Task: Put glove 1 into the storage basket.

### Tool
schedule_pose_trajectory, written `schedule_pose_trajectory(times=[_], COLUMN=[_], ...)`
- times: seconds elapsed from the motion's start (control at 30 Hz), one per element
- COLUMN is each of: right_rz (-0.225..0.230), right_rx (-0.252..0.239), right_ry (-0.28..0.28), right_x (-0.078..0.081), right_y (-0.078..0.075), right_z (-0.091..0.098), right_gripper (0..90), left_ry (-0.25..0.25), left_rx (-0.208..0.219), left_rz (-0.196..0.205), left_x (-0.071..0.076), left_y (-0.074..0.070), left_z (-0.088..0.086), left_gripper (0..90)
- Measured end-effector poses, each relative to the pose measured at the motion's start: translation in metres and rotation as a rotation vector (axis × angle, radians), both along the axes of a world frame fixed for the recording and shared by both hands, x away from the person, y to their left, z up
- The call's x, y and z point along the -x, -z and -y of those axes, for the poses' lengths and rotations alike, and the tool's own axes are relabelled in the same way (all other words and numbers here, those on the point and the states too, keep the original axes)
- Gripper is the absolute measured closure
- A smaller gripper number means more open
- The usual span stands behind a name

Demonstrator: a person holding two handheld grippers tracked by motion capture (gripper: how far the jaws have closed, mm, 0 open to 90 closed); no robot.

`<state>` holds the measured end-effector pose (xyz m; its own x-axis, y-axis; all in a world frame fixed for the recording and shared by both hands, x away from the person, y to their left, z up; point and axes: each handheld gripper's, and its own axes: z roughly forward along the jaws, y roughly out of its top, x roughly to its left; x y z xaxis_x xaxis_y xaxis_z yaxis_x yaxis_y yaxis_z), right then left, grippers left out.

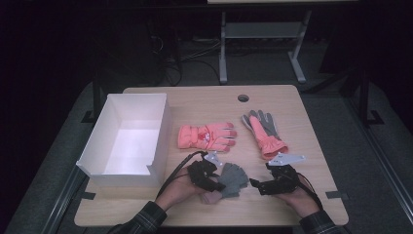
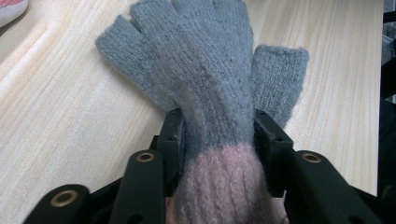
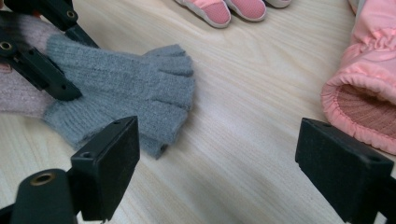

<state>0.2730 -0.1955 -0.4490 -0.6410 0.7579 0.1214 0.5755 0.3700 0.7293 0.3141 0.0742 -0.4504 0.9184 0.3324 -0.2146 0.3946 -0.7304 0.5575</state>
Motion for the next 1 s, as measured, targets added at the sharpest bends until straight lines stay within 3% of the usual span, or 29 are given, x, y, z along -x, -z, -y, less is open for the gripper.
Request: schedule_pose_trajectory(times=[0.33,0.57,0.9,1.0], right_rz=[0.002,0.001,-0.006,-0.004], right_rx=[-0.008,-0.010,-0.007,-0.007], right_ry=[-0.002,0.005,0.005,0.003], right_x=[-0.001,-0.001,-0.001,-0.001], right_y=[0.000,0.000,0.000,0.000], right_z=[0.002,0.002,0.001,0.002], right_gripper=[13.6,13.6,13.6,13.6], left_ry=[-0.023,-0.046,-0.102,-0.124], left_rx=[0.035,0.049,0.074,0.102], left_rz=[0.017,0.007,0.029,0.039], left_x=[-0.003,-0.006,-0.012,-0.016], left_y=[-0.016,-0.031,-0.067,-0.085], left_z=[-0.005,-0.011,-0.021,-0.027], left_gripper=[66.8,66.6,66.3,66.2])
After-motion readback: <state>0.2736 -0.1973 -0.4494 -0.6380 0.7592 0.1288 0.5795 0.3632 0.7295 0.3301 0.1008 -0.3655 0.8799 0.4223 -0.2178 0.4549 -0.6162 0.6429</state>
